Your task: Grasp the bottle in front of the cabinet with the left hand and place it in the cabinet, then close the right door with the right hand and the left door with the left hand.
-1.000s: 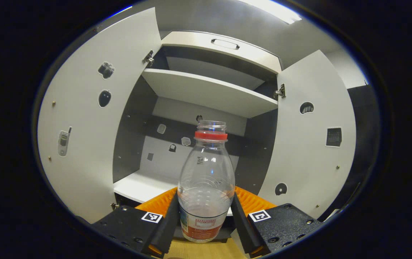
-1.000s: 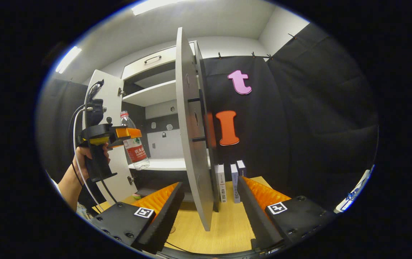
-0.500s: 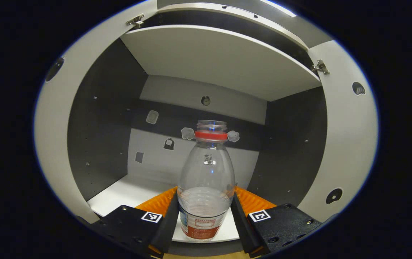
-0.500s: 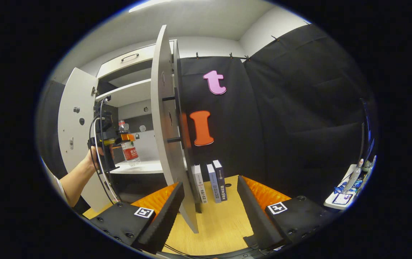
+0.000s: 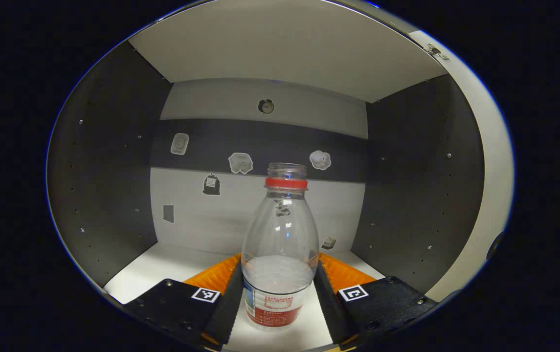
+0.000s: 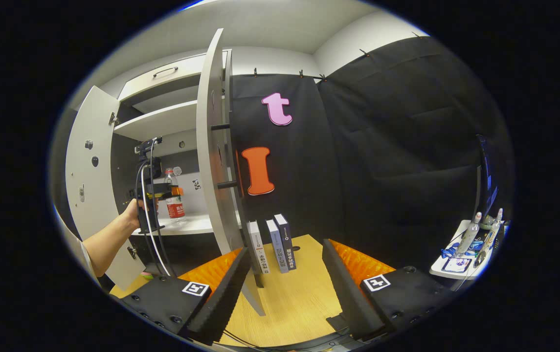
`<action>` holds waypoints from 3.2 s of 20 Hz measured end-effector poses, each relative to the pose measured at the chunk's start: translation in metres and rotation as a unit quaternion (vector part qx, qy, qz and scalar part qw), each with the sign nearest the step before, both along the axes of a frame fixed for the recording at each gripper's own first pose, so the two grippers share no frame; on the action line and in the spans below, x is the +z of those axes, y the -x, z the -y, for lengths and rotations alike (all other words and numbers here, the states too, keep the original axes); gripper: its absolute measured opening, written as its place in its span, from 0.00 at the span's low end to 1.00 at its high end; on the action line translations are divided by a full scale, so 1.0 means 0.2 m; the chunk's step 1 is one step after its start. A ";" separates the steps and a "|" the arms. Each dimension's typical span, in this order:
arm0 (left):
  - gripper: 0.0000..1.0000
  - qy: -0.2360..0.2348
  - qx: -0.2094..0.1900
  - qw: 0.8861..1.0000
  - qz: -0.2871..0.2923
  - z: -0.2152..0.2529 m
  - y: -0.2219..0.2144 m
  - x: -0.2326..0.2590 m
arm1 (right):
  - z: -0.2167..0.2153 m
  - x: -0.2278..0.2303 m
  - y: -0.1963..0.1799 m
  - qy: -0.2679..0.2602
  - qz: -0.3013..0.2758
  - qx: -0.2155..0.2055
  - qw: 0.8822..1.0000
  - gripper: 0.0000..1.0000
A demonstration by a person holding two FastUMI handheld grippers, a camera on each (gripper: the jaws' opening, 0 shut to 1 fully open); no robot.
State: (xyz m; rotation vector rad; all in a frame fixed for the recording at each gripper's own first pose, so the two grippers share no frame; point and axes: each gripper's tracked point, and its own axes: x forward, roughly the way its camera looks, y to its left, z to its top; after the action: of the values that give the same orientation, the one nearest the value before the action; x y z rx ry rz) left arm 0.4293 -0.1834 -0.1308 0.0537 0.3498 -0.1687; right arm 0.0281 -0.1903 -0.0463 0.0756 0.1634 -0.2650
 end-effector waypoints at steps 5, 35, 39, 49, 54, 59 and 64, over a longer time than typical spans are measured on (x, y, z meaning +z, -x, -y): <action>0.78 -0.013 -0.003 1.000 -0.003 0.04 -0.03 -0.03 | 0.02 0.00 0.01 0.000 0.000 -0.010 1.000 0.98; 0.92 0.044 0.001 0.988 0.145 0.02 0.63 0.80 | 0.02 0.04 0.02 -0.009 0.014 0.078 0.997 0.98; 0.94 0.028 0.018 0.988 0.151 -0.01 0.89 0.84 | -0.01 0.05 0.02 -0.022 0.015 0.122 0.992 0.98; 0.94 0.017 0.079 0.986 0.148 -0.10 1.36 0.80 | -0.07 0.09 0.02 -0.026 0.013 0.216 0.976 0.98; 0.94 0.007 0.103 0.981 0.164 -0.13 1.54 0.75 | -0.09 0.08 -0.02 -0.022 0.011 0.232 0.972 0.98; 0.94 0.033 0.095 0.982 0.158 -0.12 1.65 0.67 | -0.18 0.06 -0.09 -0.037 0.014 0.228 0.973 0.98; 0.95 0.031 0.080 0.985 0.150 -0.17 1.63 0.65 | -0.23 0.09 -0.14 -0.035 0.026 0.205 0.978 0.98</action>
State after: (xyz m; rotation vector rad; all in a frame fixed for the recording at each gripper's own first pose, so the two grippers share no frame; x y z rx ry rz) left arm 0.1027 -0.1495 -0.0014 -0.0104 0.0463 -0.0099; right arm 0.0554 -0.1439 -0.0282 0.1170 0.1332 0.1550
